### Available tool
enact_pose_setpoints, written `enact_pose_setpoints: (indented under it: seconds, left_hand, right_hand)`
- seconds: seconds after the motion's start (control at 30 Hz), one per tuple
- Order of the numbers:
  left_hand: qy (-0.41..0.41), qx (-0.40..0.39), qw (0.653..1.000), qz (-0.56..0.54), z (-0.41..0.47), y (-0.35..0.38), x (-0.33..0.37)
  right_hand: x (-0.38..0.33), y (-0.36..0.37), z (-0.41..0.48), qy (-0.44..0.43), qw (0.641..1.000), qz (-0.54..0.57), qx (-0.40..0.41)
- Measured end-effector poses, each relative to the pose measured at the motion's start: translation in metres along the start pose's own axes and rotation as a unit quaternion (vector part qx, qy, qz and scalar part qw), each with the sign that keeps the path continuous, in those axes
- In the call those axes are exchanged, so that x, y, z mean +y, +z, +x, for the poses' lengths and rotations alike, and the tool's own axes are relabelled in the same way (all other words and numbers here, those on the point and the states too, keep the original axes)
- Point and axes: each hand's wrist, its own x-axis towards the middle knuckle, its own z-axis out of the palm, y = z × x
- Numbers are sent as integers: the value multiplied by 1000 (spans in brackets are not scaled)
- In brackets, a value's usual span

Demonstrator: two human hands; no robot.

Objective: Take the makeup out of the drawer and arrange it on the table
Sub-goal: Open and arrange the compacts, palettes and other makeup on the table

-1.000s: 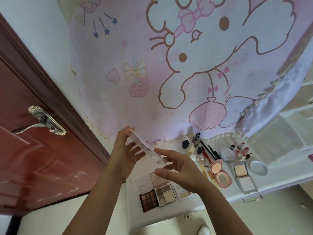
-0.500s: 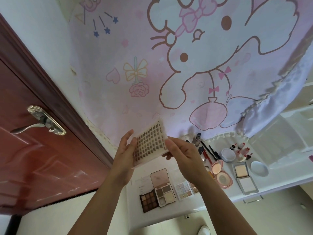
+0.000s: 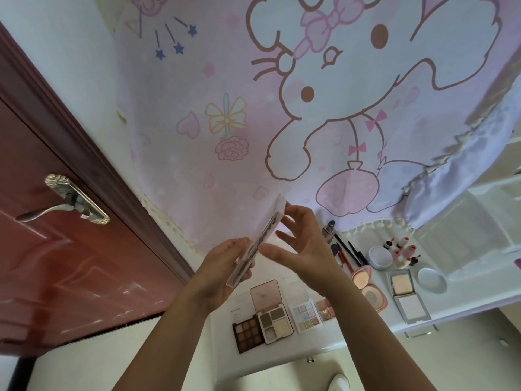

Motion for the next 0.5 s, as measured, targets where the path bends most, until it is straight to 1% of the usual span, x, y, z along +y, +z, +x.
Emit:
enact_pose_setpoints:
  seconds: [0.07, 0.17, 0.3, 0.37, 0.5]
  left_hand:
    - [-3, -6, 1000, -17, -1, 0, 2]
    - [-3, -38, 999, -3, -6, 6, 10]
    - [11, -77, 996, 34, -13, 10, 15]
    - [20, -92, 994, 51, -14, 7, 14]
    - [51, -72, 990, 107, -11, 1, 13]
  right_hand:
    - [2, -3, 1, 24, 998, 48, 15]
    - [4, -1, 1, 44, 995, 80, 27]
    - [15, 1, 3, 41, 989, 130, 61]
    - [19, 0, 2, 43, 985, 153, 64]
    - [24, 1, 0, 56, 977, 198, 52]
